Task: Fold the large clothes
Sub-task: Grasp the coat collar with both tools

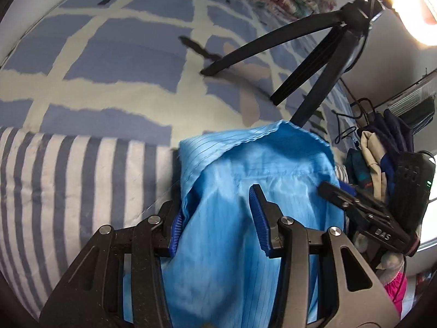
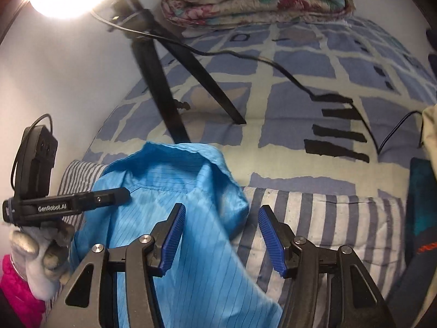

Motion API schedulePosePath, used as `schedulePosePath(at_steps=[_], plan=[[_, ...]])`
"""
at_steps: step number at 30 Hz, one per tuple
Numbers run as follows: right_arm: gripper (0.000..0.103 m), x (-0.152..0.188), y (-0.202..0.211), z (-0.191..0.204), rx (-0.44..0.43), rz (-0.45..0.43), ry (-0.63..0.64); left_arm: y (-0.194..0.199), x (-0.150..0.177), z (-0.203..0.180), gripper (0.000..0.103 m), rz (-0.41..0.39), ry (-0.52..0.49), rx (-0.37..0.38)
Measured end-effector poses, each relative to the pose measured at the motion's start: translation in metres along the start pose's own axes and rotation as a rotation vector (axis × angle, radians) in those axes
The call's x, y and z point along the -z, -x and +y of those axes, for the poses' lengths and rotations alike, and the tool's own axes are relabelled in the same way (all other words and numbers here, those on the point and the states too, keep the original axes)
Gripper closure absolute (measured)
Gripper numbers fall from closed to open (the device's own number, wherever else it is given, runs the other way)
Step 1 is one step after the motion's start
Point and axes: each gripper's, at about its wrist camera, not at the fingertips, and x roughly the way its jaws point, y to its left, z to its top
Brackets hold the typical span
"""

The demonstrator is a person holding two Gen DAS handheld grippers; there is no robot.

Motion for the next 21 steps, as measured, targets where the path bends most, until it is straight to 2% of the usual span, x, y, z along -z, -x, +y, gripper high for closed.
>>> schedulePosePath(at_steps=[1,2,3,5,8,16,21], plan=[[0.045,0.0,-0.003,-0.003,-0.016,-0.001,-0.02,0.0,0.0,-0.002,0.074,-0.011,-0.003,0.002],[0.046,0.0,-0.007,-0.005,-0.028,-0.002,-0.039,-0.001,-0.001,-0.003,0.088,-0.014,-0.003,-0.005],[0.049,0.001,-0.009,-0.005,-0.03,-0.005,-0.045,0.0,0.0,-0.004,0.095,-0.025,-0.006,-0.008],[0.076,0.002,-0.012,0.0,-0.029,-0.008,-0.029,0.004,0.002,-0.011,0.098,-0.056,-0.036,0.0],[0.092,0.003,-0.009,0.013,-0.002,-0.021,0.01,0.016,0.007,-0.027,0.1,-0.101,-0.088,-0.01],[0.098,0.009,0.058,0.048,0.002,-0.123,0.069,0.08,0.026,-0.054,0.101,-0.193,-0.124,0.039],[0.099,0.037,0.113,0.082,0.023,-0.147,0.152,0.137,0.06,-0.075,0.101,-0.249,-0.179,0.04]])
